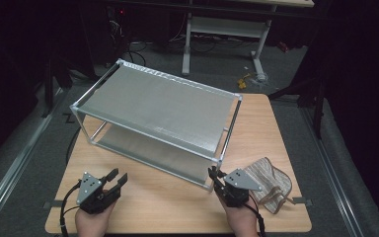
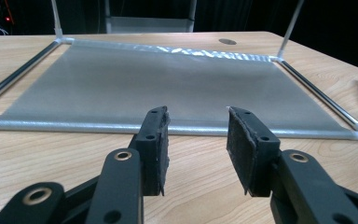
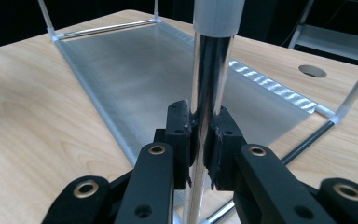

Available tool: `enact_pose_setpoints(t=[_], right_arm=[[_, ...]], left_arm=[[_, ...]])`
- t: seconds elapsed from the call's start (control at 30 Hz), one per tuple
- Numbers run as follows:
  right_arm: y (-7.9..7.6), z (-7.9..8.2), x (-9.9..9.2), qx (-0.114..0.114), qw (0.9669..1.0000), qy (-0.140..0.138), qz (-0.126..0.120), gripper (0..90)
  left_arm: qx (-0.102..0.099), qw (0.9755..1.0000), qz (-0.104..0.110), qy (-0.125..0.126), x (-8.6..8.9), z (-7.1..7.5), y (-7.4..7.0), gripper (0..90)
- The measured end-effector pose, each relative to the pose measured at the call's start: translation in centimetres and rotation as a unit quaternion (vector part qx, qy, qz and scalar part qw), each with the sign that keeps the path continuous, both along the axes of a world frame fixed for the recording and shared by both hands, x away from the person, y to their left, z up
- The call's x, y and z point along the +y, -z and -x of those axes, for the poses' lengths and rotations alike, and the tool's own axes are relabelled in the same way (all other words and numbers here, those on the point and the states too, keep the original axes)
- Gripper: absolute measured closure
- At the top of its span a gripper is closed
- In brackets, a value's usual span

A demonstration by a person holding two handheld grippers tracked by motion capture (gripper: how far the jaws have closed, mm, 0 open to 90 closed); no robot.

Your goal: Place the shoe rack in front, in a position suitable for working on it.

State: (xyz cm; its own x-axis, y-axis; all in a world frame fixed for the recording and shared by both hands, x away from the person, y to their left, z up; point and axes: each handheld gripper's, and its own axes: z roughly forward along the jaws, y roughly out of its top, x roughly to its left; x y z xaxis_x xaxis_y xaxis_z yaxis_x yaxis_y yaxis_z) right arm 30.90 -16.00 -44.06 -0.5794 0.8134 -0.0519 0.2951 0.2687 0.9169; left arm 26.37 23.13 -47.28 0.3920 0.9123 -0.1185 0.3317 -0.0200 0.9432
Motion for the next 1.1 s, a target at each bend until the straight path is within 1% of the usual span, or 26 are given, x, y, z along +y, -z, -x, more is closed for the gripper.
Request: enact_pose_setpoints(t=[0.07,0.1,0.13,0.23,0.3,0.33,0.43,0.67,0.7,0.77,0.8,0.9,0.97,1.03,1.1], right_arm=[[0.0,-0.5,0.2,0.0,1.0,0.002,-0.001,80.5],[0.1,-0.5,0.2,-0.002,1.0,0.003,-0.002,77.4],[0.0,-0.4,0.1,-0.007,1.0,0.006,-0.002,72.6],[0.2,0.4,-0.3,-0.011,0.9999,0.002,-0.004,68.7],[0.4,0.8,-0.6,-0.014,0.9999,0.002,0.001,69.0],[0.4,1.0,-0.8,-0.012,0.9999,0.005,0.001,70.6],[0.4,0.9,-1.1,-0.01,0.9999,0.003,-0.005,80.3],[0.5,0.6,-0.2,-0.011,0.9999,-0.003,-0.008,80.7],[0.5,0.6,-0.1,-0.011,0.9999,-0.004,-0.007,79.9],[0.4,0.6,-0.2,-0.009,0.9999,-0.011,-0.008,70.3],[0.4,0.8,-0.4,-0.01,0.9998,-0.014,-0.01,68.6],[0.3,1.8,-1.7,-0.012,0.9998,-0.013,-0.01,62.8],[0.3,2.2,-3.2,-0.009,0.9999,0.0,-0.007,59.4],[0.3,2.3,-5.0,-0.005,0.9998,0.021,-0.002,56.2],[0.4,2.1,-7.0,-0.007,0.9989,0.046,0.006,53.0]], left_arm=[[0.001,1.0,0.001,0.002,0.0,0.0,0.1,58.6],[0.001,1.0,0.002,0.003,0.0,0.0,0.1,58.6],[0.0,1.0,0.001,0.003,0.0,0.0,0.1,58.6],[-0.002,1.0,0.001,0.005,-0.1,0.0,0.1,58.7],[-0.001,1.0,0.001,0.007,-0.2,0.0,0.1,58.8],[-0.001,1.0,0.001,0.008,-0.3,0.0,0.1,58.8],[0.0,1.0,0.001,0.01,-0.4,0.1,0.2,59.1],[0.003,0.9998,0.0,0.018,-0.8,0.3,0.3,59.2],[0.003,0.9998,-0.001,0.021,-0.8,0.3,0.3,59.2],[0.002,0.9997,-0.002,0.026,-1.0,0.4,0.3,59.1],[0.002,0.9996,-0.002,0.028,-1.0,0.5,0.3,59.1],[0.002,0.9995,-0.003,0.03,-1.1,0.6,0.3,59.1],[0.002,0.9995,-0.005,0.032,-1.1,0.6,0.4,59.0],[0.003,0.9993,-0.006,0.035,-1.2,0.7,0.4,58.9],[0.002,0.9992,-0.011,0.038,-1.4,0.8,0.4,58.6]])
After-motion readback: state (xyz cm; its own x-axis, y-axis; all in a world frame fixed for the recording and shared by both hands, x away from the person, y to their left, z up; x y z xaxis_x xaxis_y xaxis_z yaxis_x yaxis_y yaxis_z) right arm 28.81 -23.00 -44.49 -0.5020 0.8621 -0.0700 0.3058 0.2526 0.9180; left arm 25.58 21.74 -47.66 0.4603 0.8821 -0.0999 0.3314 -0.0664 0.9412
